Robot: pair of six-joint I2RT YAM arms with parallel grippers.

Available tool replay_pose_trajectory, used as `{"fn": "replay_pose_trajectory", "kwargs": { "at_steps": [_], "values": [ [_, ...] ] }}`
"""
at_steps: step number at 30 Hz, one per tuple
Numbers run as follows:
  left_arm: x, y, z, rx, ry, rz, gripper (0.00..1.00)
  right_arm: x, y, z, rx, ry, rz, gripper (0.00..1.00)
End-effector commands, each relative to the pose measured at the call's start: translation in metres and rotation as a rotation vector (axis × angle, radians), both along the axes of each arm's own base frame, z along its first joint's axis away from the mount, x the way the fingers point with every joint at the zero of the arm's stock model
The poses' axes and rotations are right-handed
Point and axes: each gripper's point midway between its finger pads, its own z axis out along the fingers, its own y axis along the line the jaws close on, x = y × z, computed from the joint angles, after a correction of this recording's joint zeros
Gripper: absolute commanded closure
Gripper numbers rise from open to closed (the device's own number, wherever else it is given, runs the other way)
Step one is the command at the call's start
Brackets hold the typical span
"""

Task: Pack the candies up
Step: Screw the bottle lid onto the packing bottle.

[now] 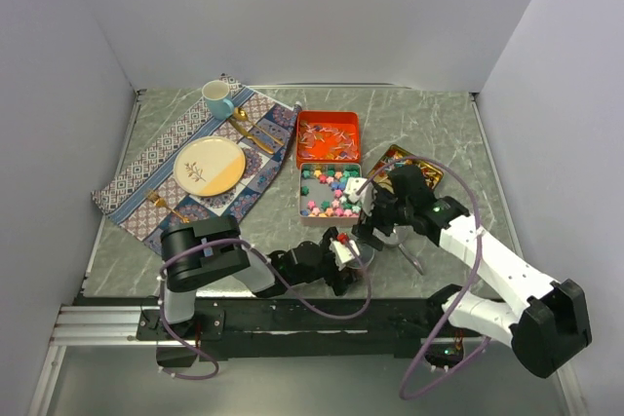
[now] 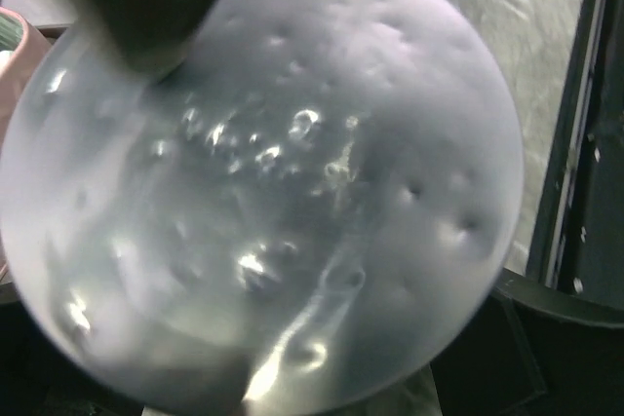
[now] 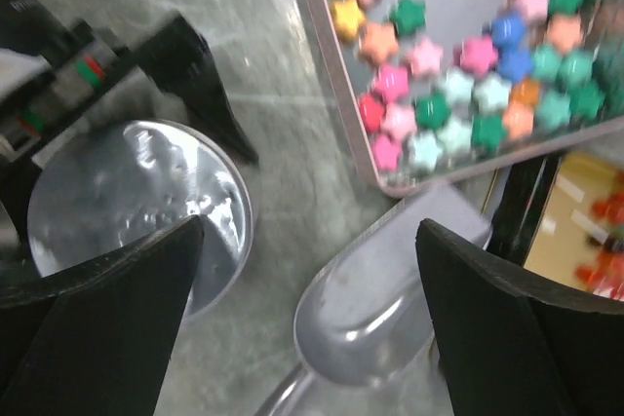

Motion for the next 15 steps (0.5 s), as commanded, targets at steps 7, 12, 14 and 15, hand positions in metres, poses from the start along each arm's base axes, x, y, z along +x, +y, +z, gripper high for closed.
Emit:
{"fn": "replay_pose_trajectory", "kwargs": {
  "at_steps": [7, 12, 14, 15],
  "values": [
    [0.002, 0.104, -0.113, 0.493, 0.046, 0.14, 0.04, -0.069, -0.023, -0.009, -0.036, 0.318, 0.078, 0.0],
    [0.002, 0.105, -0.115, 0.501, 0.049, 0.149, 0.04, -0.066, -0.019, -0.014, -0.027, 0.325, 0.088, 0.0],
    [0.007, 0.107, -0.114, 0.504, 0.042, 0.182, 0.04, -0.074, -0.019, -0.024, -0.061, 0.369, 0.14, 0.0],
    [0.009, 0.107, -0.113, 0.5, 0.038, 0.191, 0.04, -0.081, -0.023, -0.027, -0.079, 0.405, 0.15, 0.0]
  ]
}}
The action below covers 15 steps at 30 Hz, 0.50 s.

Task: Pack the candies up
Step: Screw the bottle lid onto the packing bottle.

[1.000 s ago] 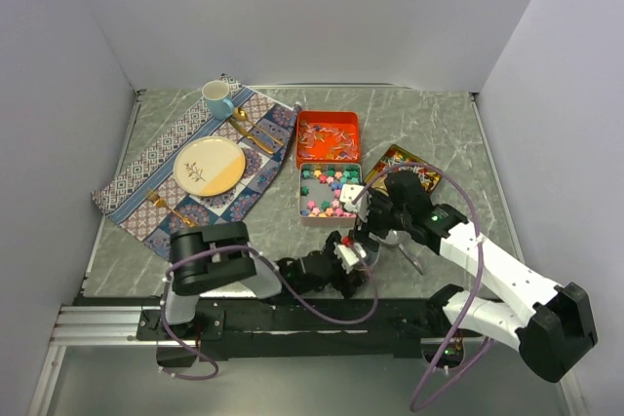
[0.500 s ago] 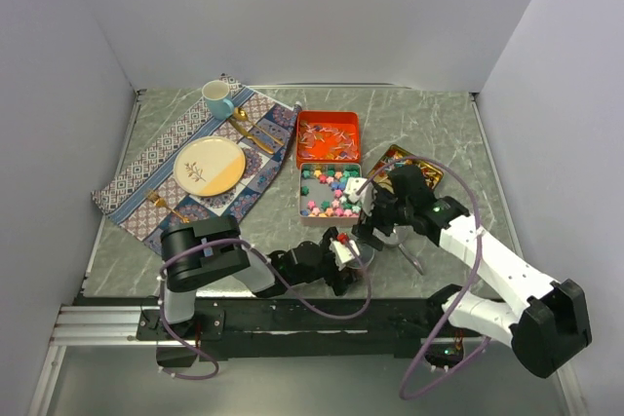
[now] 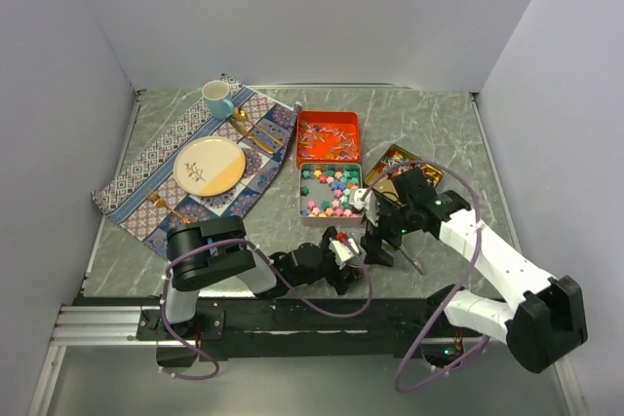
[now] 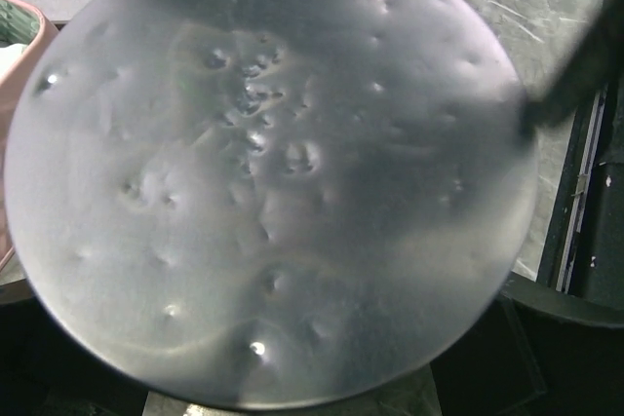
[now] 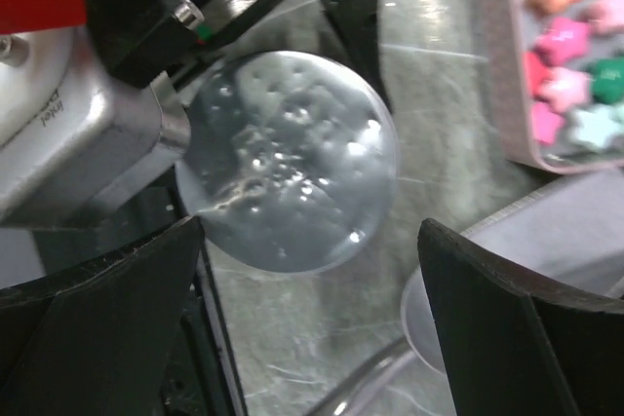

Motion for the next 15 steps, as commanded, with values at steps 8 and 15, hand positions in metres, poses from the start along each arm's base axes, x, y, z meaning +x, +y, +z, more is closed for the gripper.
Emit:
{"fn": "replay_pose_trajectory", "kwargs": {
  "at_steps": [8, 15],
  "values": [
    [0.006, 0.114, -0.122, 0.555, 0.081, 0.179, 0.04, -0.055, -0.021, 0.0, -0.054, 0.084, 0.246, 0.0],
    [-0.001, 0.113, -0.124, 0.556, 0.086, 0.142, 0.03, -0.029, -0.026, 0.018, 0.035, -0.216, 0.295, 0.0]
  ]
}}
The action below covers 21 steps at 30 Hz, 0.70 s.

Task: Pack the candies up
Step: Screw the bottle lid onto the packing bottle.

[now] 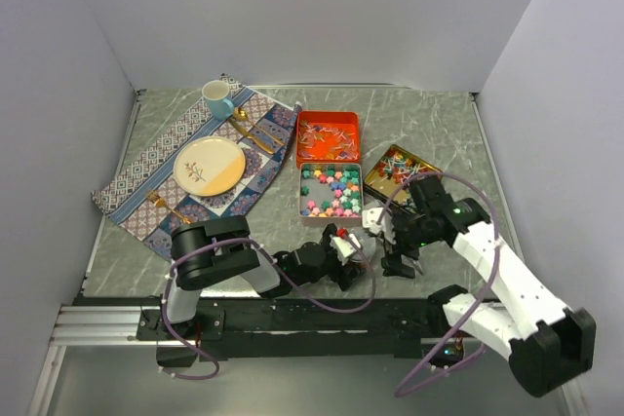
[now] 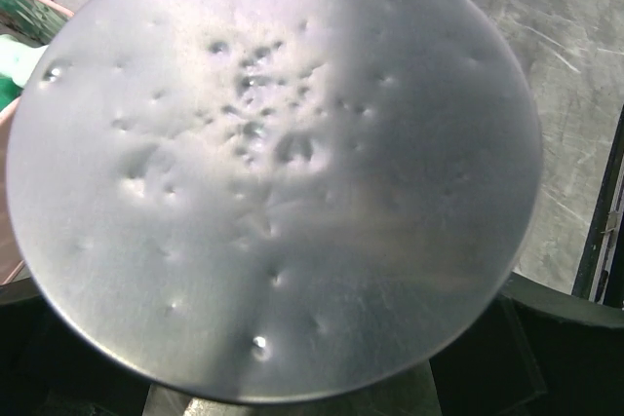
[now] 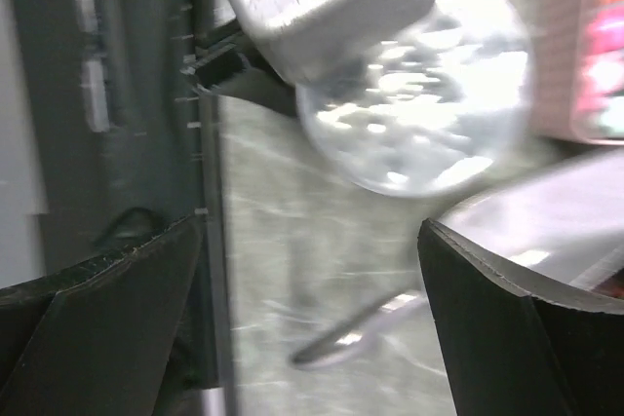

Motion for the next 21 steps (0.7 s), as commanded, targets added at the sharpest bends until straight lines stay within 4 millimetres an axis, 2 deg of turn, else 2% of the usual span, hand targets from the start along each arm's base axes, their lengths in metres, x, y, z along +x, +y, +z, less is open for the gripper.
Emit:
{"fn": "replay_pose_trajectory", "kwargs": {
  "at_steps": [1, 3, 7, 9, 12, 16, 21],
  "values": [
    [-0.013, 0.116, -0.123, 0.566, 0.094, 0.07, 0.04, 0.012, 0.002, 0.015, 0.103, -0.217, 0.124, 0.0],
    [-0.014, 0.115, -0.122, 0.568, 0.088, 0.066, 0.04, 0.025, 0.005, 0.016, 0.108, -0.271, 0.133, 0.0],
    [-0.015, 0.114, -0.121, 0.567, 0.074, 0.056, 0.03, 0.039, 0.003, 0.01, 0.069, -0.186, 0.211, 0.0],
    [-0.017, 0.113, -0.123, 0.572, 0.07, 0.053, 0.04, 0.052, 0.008, 0.019, 0.085, -0.206, 0.236, 0.0],
    [-0.017, 0.113, -0.121, 0.567, 0.064, 0.053, 0.03, 0.065, 0.014, 0.014, 0.087, -0.154, 0.277, 0.0],
    [-0.017, 0.113, -0.121, 0.568, 0.061, 0.056, 0.04, 0.071, 0.018, 0.012, 0.092, -0.105, 0.344, 0.0],
    [-0.018, 0.113, -0.122, 0.572, 0.063, 0.053, 0.04, 0.055, 0.022, 0.008, 0.082, -0.062, 0.466, 0.0]
  ]
}}
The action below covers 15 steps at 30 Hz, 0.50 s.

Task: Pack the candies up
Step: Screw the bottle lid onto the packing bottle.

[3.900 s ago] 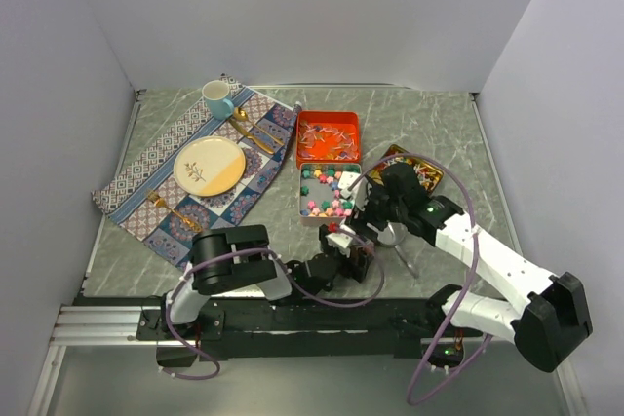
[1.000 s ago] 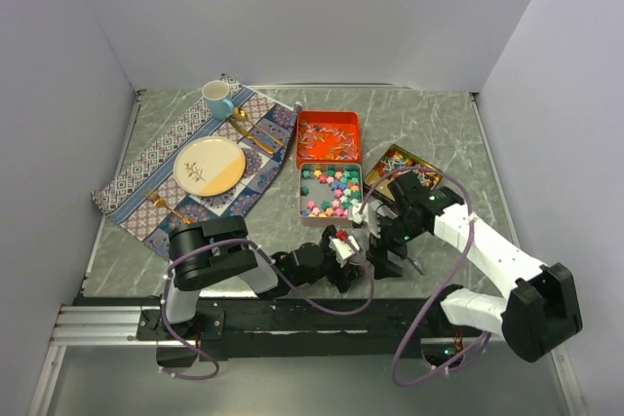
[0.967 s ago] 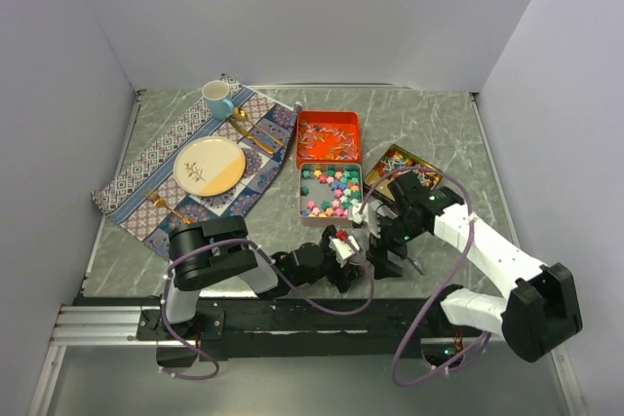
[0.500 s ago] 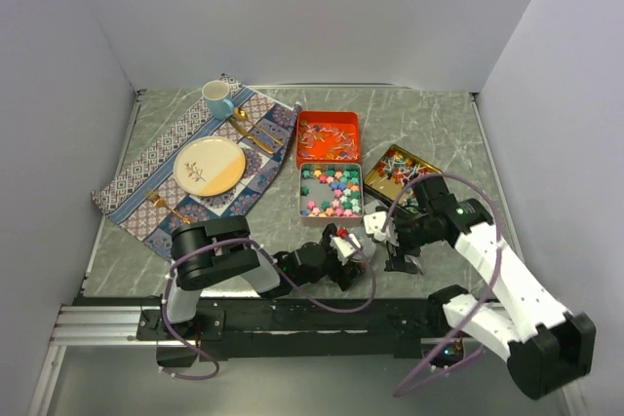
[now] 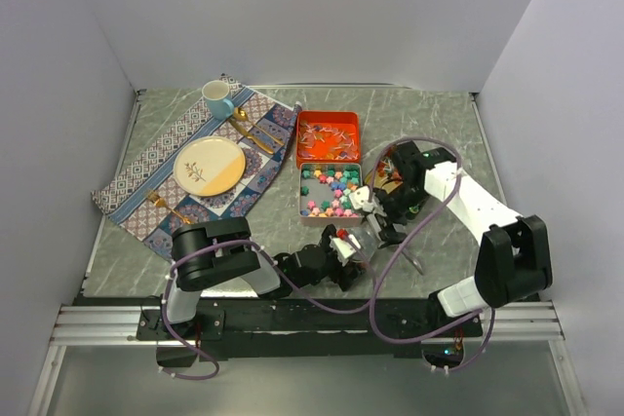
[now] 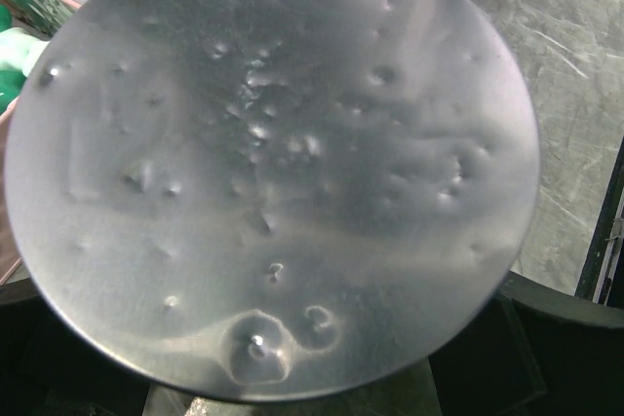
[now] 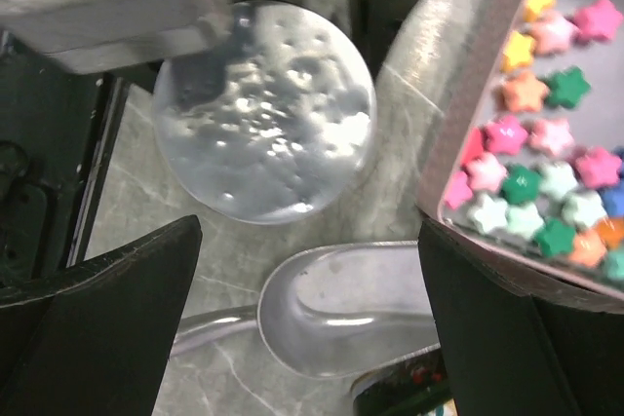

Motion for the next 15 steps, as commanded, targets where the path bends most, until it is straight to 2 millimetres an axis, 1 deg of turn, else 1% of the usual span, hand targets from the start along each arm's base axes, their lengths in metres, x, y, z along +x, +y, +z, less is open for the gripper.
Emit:
{"fn": "replay_pose_trajectory", "kwargs": {
  "at_steps": [1, 4, 6, 9, 11, 15],
  "values": [
    [-0.018, 0.111, -0.121, 0.571, 0.075, 0.023, 0.03, -0.021, 0.006, 0.006, 0.014, 0.012, 0.146, 0.0],
    [-0.018, 0.112, -0.122, 0.572, 0.076, 0.022, 0.04, -0.028, 0.011, 0.0, 0.0, 0.015, 0.184, 0.0],
    [-0.018, 0.111, -0.121, 0.57, 0.075, 0.021, 0.04, -0.029, 0.018, -0.004, 0.001, 0.019, 0.192, 0.0],
    [-0.018, 0.111, -0.121, 0.57, 0.076, 0.022, 0.03, -0.027, 0.028, -0.009, -0.01, 0.031, 0.169, 0.0],
    [-0.018, 0.111, -0.121, 0.57, 0.076, 0.022, 0.04, -0.019, 0.033, -0.013, -0.008, 0.012, 0.151, 0.0],
    [-0.018, 0.111, -0.121, 0.572, 0.076, 0.022, 0.03, -0.019, 0.034, -0.019, -0.014, 0.002, 0.139, 0.0]
  ]
}}
